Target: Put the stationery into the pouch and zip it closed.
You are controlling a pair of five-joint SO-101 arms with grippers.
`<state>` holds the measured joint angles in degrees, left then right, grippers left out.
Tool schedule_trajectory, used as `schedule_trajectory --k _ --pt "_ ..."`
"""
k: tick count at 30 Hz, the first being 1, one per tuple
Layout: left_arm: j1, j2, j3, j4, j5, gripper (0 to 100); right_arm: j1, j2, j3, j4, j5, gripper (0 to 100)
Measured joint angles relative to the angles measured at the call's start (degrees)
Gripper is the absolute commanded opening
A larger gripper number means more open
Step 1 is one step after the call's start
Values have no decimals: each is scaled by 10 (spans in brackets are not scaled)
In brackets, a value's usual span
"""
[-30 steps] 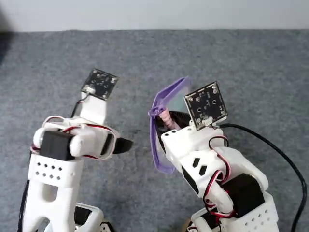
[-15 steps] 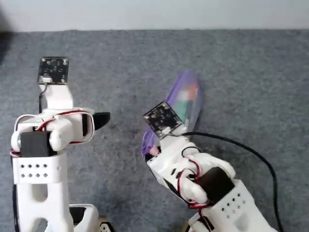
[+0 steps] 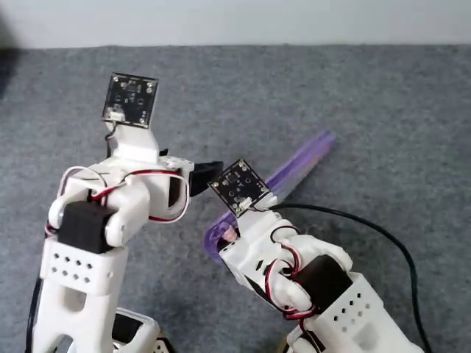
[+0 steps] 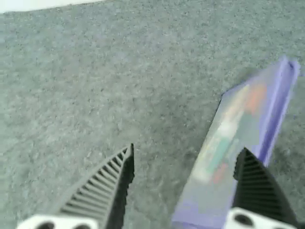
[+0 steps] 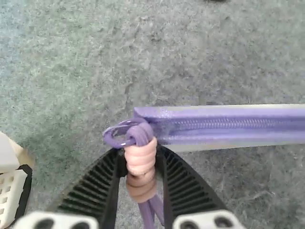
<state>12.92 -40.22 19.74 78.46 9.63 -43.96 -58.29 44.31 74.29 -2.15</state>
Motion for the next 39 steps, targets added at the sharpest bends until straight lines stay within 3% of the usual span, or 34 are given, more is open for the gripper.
schedule_trajectory --k 13,22,31,35,39 --pt "38 5 58 -14 -11 327 2 0 0 0 0 7" --pt "-60 5 46 1 -11 327 101 0 -106 -46 2 7" --pt "-76 4 -115 117 -24 327 139 11 -136 -224 140 7" --pt "-76 4 -170 162 -24 327 169 72 -170 -317 161 7" --pt "-76 4 -173 175 -24 327 175 142 -242 -321 164 7"
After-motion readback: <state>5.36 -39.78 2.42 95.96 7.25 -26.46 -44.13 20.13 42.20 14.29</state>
